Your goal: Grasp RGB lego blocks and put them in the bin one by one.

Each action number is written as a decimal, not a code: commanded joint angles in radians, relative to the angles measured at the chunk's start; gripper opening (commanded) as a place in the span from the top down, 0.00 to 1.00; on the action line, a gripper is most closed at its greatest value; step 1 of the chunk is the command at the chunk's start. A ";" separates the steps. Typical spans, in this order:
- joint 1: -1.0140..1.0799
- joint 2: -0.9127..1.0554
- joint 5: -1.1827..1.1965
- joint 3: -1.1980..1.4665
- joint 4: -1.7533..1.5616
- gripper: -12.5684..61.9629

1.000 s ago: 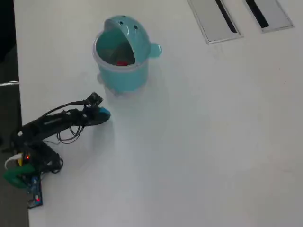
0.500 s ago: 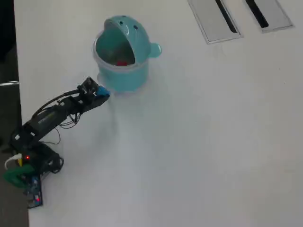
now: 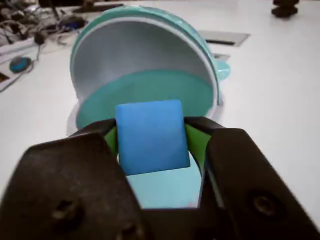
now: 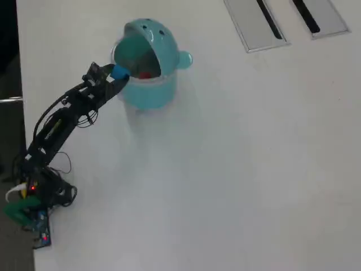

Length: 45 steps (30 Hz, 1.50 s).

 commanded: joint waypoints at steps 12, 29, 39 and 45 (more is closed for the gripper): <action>-0.064 -0.275 0.015 -0.512 0.049 0.60; -0.067 -0.646 -0.112 -0.914 0.046 0.46; -0.048 -0.541 -0.121 -0.911 0.161 0.41; -0.052 -0.460 -0.118 -0.902 0.202 0.39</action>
